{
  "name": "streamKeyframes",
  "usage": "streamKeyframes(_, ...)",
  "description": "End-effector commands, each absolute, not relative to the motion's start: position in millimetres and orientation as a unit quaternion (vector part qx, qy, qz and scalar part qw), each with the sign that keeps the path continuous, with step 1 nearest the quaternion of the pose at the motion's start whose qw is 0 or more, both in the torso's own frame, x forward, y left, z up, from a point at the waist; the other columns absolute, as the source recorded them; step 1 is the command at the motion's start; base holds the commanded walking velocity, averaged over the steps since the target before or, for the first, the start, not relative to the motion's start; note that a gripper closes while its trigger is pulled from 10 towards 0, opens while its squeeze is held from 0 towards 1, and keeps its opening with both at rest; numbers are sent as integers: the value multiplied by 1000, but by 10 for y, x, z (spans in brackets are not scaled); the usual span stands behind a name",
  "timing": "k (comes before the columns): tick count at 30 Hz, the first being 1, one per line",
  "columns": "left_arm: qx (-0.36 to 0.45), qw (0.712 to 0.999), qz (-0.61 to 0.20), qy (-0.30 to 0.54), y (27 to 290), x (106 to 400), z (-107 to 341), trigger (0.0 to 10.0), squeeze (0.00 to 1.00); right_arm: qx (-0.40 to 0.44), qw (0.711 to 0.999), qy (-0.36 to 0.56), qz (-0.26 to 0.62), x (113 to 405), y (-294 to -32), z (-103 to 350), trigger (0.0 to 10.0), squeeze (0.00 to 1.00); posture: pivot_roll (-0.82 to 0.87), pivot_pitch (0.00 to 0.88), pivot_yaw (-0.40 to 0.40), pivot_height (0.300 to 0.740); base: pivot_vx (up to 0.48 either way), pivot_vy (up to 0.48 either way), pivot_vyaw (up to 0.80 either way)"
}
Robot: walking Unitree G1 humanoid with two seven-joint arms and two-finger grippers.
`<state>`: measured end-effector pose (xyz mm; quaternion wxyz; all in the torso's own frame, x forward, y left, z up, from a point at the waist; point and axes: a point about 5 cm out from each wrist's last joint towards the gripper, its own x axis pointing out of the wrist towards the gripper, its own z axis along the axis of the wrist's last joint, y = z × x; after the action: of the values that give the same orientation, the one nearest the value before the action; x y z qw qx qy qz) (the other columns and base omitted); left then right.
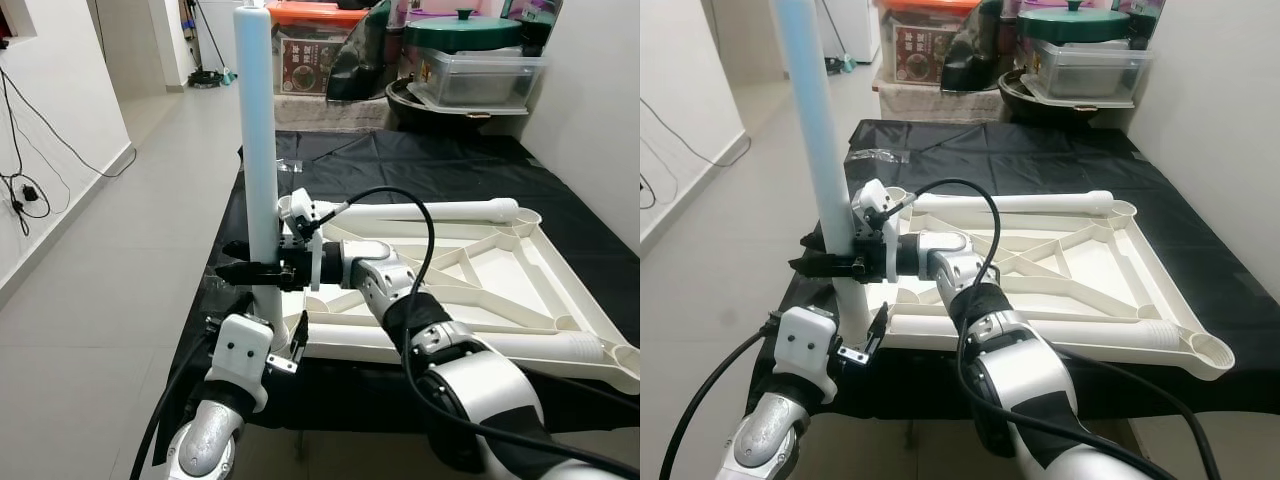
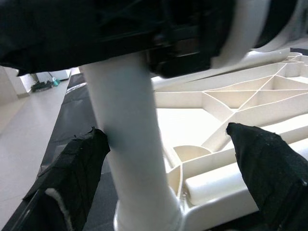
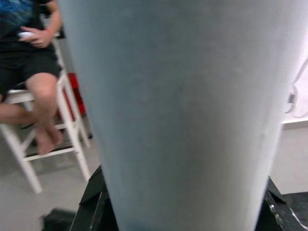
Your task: Building children table
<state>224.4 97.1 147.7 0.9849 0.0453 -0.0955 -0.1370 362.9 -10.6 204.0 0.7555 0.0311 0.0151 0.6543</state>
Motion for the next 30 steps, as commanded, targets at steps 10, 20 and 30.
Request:
streamKeyframes(10,48,985,-138,-90,971,2230,1445,10000,0,77,995,39,51,4019,-768,1789,0,0,23,0,-46,740,0,0,0)
streamKeyframes(20,48,986,-135,-89,978,2225,1433,10000,0,125,988,33,-89,3892,-798,1702,0,0,20,0,-44,740,0,0,0)
streamKeyframes(30,48,986,-137,-85,987,2215,1419,10000,0,107,990,-47,77,3884,-497,1884,10000,0,18,0,-44,740,0,0,0)
